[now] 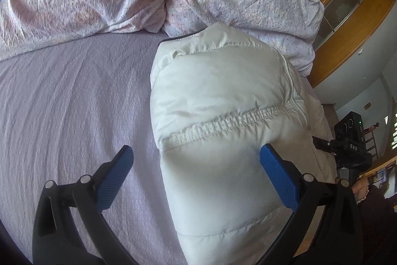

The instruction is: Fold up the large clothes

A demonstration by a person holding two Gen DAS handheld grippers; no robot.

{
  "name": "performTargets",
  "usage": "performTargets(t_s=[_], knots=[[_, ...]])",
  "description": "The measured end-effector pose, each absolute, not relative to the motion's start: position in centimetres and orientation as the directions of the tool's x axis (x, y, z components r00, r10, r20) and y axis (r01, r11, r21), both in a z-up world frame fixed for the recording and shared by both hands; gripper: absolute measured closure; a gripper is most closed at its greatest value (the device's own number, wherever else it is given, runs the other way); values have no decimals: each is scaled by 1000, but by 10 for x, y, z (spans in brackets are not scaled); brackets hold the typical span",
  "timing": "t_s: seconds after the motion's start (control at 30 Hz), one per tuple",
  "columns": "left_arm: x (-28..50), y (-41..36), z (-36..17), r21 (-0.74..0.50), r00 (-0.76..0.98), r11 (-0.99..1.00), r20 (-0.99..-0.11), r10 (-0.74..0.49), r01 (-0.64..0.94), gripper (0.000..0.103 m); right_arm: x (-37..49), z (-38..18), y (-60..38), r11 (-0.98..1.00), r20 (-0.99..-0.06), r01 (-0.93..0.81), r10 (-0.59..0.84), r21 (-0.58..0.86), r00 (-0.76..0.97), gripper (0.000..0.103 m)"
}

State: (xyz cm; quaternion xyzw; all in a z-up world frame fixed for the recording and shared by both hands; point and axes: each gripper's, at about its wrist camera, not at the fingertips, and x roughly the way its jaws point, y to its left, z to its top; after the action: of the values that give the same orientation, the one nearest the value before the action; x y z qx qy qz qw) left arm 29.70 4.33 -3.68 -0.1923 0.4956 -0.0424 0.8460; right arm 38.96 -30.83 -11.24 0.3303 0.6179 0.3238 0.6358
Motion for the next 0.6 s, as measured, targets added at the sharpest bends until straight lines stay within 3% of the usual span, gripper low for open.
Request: performTargets(t_s=[0.6], knots=[[309, 53, -84, -640, 480, 728, -733, -483, -245, 2, 398, -121, -309, 568, -569, 28, 822, 822, 22, 36]])
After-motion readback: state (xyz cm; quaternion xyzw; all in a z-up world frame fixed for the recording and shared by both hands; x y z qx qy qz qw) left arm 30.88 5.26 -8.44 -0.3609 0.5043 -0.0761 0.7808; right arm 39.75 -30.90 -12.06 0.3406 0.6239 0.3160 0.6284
